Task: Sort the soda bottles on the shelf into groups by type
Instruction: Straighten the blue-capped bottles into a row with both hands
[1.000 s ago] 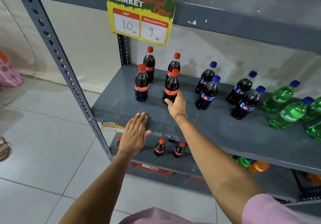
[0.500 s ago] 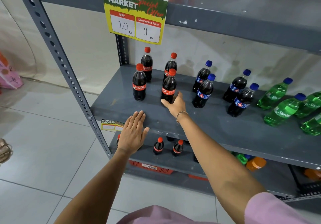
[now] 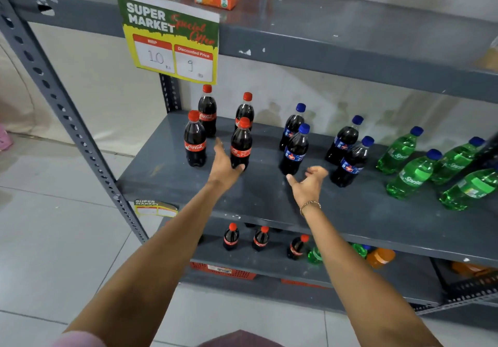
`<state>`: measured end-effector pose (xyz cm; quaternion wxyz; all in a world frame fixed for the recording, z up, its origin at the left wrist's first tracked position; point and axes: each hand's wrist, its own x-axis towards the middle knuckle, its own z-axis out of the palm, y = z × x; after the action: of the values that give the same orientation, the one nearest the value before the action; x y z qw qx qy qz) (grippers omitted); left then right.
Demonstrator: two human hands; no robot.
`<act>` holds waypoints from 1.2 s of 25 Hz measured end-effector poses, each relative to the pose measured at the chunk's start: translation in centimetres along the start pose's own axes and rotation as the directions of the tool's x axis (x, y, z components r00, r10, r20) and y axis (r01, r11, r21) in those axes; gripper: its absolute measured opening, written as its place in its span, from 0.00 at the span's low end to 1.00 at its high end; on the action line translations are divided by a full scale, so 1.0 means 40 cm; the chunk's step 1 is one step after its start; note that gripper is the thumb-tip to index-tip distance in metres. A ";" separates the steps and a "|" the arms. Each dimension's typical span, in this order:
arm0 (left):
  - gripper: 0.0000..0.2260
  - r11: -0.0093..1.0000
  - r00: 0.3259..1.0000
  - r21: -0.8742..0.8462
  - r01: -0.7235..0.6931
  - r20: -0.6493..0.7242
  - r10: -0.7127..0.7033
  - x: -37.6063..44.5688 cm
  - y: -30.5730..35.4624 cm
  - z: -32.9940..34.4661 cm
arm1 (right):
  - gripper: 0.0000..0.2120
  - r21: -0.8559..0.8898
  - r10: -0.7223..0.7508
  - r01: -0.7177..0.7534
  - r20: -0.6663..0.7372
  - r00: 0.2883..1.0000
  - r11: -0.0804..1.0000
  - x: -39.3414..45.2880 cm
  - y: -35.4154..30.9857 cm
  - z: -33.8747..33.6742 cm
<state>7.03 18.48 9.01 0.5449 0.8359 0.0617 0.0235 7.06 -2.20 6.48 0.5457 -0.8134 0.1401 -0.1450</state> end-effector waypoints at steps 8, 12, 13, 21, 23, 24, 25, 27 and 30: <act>0.30 0.983 1.000 0.186 0.002 -0.009 0.000 0.061 -0.012 0.002 | 0.29 -0.049 0.062 -0.051 0.278 0.959 0.998 0.091 -0.001 -0.005; 0.26 0.989 0.999 0.151 0.000 -0.047 0.007 0.053 -0.013 0.005 | 0.28 -0.013 0.054 -0.052 0.262 0.964 0.999 0.087 0.000 0.000; 0.26 0.991 0.999 0.130 0.005 -0.047 0.001 0.051 -0.015 0.006 | 0.28 -0.008 0.050 -0.050 0.264 0.963 0.999 0.082 -0.001 -0.001; 0.32 0.989 0.992 0.119 0.083 -0.105 -0.071 0.026 -0.026 0.025 | 0.33 0.008 0.040 -0.045 0.313 0.949 0.999 0.064 -0.003 -0.014; 0.21 0.996 0.968 0.060 0.070 -0.246 -0.054 -0.012 -0.044 0.048 | 0.36 0.023 0.055 -0.068 0.353 0.934 0.997 0.055 0.005 -0.028; 0.16 0.997 0.960 0.065 0.047 -0.278 -0.027 -0.031 -0.051 0.062 | 0.36 0.029 0.072 -0.088 0.362 0.930 0.996 0.053 0.011 -0.036; 0.13 0.996 0.964 0.082 0.020 -0.265 0.003 -0.049 -0.051 0.078 | 0.35 0.027 0.091 -0.107 0.357 0.930 0.994 0.051 0.017 -0.049; 0.11 0.996 0.983 0.083 -0.022 -0.178 0.037 -0.070 -0.038 0.118 | 0.27 0.007 0.094 -0.100 0.290 0.953 0.995 0.047 0.028 -0.083; 0.12 0.992 0.992 0.087 -0.095 -0.081 0.102 -0.065 0.009 0.187 | 0.08 0.007 0.013 -0.014 0.066 0.998 1.000 0.041 0.046 -0.149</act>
<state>5.29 11.20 6.37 0.5047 0.8581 0.0446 0.0834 6.10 -8.56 7.05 0.5539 -0.8148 0.1271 -0.1149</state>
